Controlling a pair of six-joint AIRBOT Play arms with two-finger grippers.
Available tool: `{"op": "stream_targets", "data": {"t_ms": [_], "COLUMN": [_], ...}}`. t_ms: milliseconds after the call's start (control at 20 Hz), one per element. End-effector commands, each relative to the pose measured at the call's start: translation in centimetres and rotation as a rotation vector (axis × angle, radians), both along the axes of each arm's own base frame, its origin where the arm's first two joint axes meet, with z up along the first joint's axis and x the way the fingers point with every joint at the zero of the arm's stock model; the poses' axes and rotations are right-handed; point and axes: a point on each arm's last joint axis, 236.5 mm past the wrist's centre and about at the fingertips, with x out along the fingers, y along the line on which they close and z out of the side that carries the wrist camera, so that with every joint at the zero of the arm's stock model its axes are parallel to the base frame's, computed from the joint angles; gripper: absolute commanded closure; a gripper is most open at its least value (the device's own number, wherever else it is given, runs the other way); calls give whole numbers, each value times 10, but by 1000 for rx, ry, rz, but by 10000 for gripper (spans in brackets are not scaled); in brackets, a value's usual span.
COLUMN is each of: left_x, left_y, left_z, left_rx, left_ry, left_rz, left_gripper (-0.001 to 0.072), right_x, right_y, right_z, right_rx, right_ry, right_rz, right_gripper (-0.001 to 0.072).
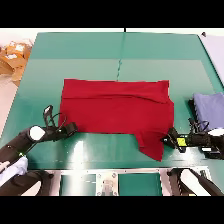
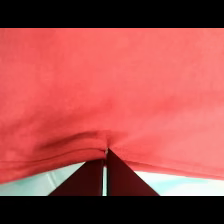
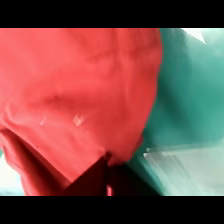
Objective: Fold the shirts.
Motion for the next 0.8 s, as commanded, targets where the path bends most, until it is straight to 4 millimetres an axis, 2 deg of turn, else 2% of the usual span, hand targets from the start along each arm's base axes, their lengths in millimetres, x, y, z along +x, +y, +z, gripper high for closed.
{"op": "stream_targets", "data": {"t_ms": [0,50,100,200,250,300,350,500,600,650,750], "left_x": [9,10,12,6,-4,-16,-30,-76,-97,-102,-103], "left_y": [-5,-7,-9,-10,-7,-1,6,14,21,23,27], "left_z": [15,20,25,30,28,25,23,19,19,21,33], "left_rx": [-20,-22,-24,-7,20,61,97,129,151,157,162], "left_ry": [-15,-14,-18,16,67,113,172,346,431,444,395], "left_rz": [-14,-27,-37,-86,-111,-152,-190,-283,-323,-324,-263], "left_gripper": [467,143,109,111,183,426,485,486,497,695,687], "right_x": [13,13,13,14,14,14,17,21,22,22,22], "right_y": [13,14,13,13,13,12,11,9,9,9,10], "right_z": [8,8,8,8,8,8,8,8,8,8,8], "right_rx": [52,56,54,51,51,48,46,41,42,42,42], "right_ry": [-101,-99,-100,-102,-102,-104,-110,-122,-124,-124,-125], "right_rz": [22,24,23,20,20,18,9,-7,-6,-6,-7], "right_gripper": [693,693,693,693,693,693,693,693,693,693,693]}}
